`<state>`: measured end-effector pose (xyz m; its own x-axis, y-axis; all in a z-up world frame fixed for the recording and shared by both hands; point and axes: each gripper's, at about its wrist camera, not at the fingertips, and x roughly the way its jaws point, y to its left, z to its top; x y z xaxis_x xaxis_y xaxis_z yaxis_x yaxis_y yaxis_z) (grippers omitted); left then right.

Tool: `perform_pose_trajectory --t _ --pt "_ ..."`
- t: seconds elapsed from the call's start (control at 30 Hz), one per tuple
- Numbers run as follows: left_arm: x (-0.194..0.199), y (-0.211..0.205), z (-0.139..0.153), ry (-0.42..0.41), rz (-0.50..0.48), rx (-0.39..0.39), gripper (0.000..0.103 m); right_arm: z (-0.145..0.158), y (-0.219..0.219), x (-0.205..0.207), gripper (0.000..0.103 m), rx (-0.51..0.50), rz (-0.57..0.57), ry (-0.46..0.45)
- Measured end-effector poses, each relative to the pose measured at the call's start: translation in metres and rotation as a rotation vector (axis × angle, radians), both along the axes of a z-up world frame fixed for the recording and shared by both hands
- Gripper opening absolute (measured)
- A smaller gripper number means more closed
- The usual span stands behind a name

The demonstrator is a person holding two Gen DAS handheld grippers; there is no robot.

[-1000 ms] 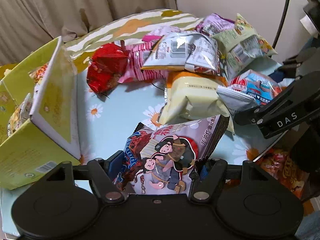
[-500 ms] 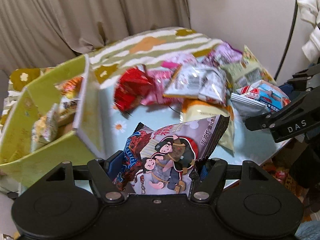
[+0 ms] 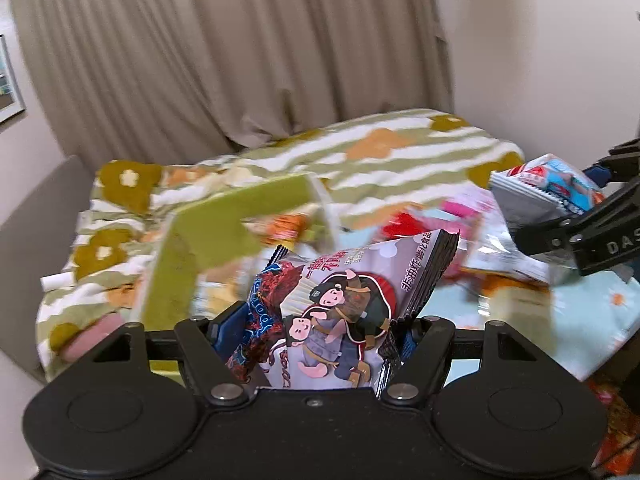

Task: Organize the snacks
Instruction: 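Lower both held bags into the box and open both grippers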

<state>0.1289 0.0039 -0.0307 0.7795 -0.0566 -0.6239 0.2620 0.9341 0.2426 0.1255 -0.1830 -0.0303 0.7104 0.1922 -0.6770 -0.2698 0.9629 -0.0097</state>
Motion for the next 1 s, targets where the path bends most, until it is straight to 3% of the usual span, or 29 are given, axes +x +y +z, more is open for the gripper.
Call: perform_pose_trajectory --t 0.23,0.47,0.57,0.6,0.7,0.8,1.0 --pt "0.048 0.06 0.011 -0.011 0.074 -0.003 0.075 0.016 0.071 0.047 0.096 0.038 0.01 -0.025" --pt "0.103 0.093 -0.01 0.045 0.055 -0.025 0.076 0.011 0.127 0.102 0.096 0.069 -0.042 0.007" --pt "0.119 0.101 -0.023 0.077 0.037 -0.053 0.082 0.005 0.141 0.121 0.096 0.075 -0.076 0.025" --pt "0.124 0.102 -0.027 0.092 0.029 -0.053 0.093 0.002 0.145 0.127 0.096 0.076 -0.088 0.032" --pt "0.121 0.106 -0.034 0.086 -0.001 -0.035 0.103 -0.005 0.155 0.139 0.096 0.07 -0.113 0.053" --pt "0.115 0.112 -0.034 0.087 -0.023 -0.039 0.103 -0.01 0.162 0.143 0.096 0.058 -0.119 0.064" --pt "0.109 0.137 -0.028 0.107 0.02 -0.123 0.103 -0.011 0.177 0.15 0.096 0.054 -0.111 0.071"
